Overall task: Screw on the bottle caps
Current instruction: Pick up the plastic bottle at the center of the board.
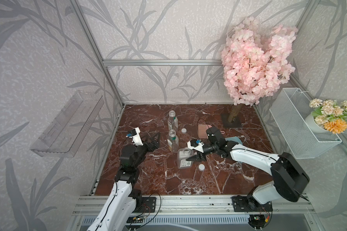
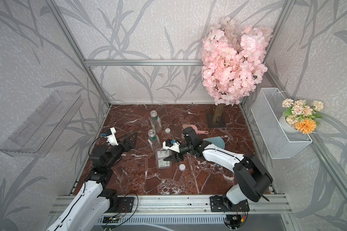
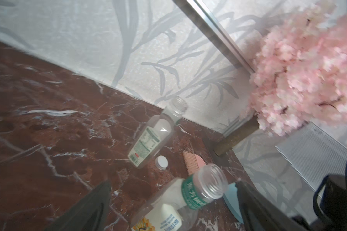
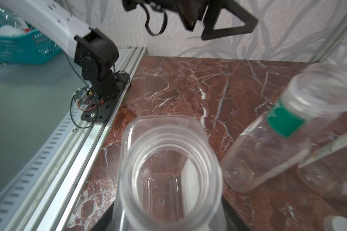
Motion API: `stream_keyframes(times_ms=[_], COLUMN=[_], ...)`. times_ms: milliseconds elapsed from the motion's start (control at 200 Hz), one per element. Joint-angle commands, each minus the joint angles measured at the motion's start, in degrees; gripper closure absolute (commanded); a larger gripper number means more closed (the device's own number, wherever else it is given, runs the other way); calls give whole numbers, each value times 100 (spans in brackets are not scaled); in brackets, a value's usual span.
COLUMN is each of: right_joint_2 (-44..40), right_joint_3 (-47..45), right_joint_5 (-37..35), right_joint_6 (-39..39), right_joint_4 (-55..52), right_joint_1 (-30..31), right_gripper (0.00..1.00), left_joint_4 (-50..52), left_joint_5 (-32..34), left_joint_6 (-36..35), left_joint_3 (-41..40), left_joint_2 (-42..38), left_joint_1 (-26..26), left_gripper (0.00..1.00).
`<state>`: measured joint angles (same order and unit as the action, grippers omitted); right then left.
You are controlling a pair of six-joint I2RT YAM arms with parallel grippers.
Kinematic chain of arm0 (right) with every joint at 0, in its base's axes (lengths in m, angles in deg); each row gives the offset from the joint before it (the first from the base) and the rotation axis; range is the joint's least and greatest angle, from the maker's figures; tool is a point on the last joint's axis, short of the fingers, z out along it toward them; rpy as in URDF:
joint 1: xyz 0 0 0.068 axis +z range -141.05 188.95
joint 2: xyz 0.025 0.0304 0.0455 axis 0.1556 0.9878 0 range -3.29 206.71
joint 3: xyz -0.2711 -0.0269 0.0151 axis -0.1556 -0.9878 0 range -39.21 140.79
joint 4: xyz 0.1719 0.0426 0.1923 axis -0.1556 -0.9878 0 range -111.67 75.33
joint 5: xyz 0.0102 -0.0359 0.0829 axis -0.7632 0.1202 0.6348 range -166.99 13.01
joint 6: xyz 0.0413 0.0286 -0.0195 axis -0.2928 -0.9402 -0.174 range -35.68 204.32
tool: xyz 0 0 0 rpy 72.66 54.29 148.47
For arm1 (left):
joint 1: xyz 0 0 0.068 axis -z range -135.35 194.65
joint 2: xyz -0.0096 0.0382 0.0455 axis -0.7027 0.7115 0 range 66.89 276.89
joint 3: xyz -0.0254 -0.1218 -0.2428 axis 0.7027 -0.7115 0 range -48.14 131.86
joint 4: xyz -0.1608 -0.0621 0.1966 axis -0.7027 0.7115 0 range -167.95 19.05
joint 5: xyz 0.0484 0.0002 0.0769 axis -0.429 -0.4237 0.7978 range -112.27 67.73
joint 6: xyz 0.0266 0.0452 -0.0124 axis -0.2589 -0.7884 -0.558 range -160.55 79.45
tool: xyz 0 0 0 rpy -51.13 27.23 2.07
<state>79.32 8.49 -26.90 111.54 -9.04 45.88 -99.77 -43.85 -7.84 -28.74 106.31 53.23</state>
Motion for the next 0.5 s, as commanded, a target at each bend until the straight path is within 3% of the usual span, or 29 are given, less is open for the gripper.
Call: stream_keyframes(times_ms=[0, 145, 280, 495], right_joint_2=[-770, -1541, -2091, -2585], right_joint_3=[-142, -74, 134, 426], right_joint_5=[228, 336, 265, 255], right_joint_6=[-992, -1034, -624, -244], right_joint_4=[127, -769, -1831, -2911], right_joint_1=[-540, -1257, -1404, -1400], right_gripper=[57, 63, 64, 64], left_joint_4=[-676, -1059, -1175, -996], left_joint_5=[-618, -1087, -1562, -1586], left_joint_6=[-759, -1539, -2256, -3235], left_joint_3=[417, 711, 939, 1322], left_joint_2=[116, 649, 1363, 2294], left_joint_1=[741, 1812, 2466, 2915], left_gripper=[0, 0, 0, 0])
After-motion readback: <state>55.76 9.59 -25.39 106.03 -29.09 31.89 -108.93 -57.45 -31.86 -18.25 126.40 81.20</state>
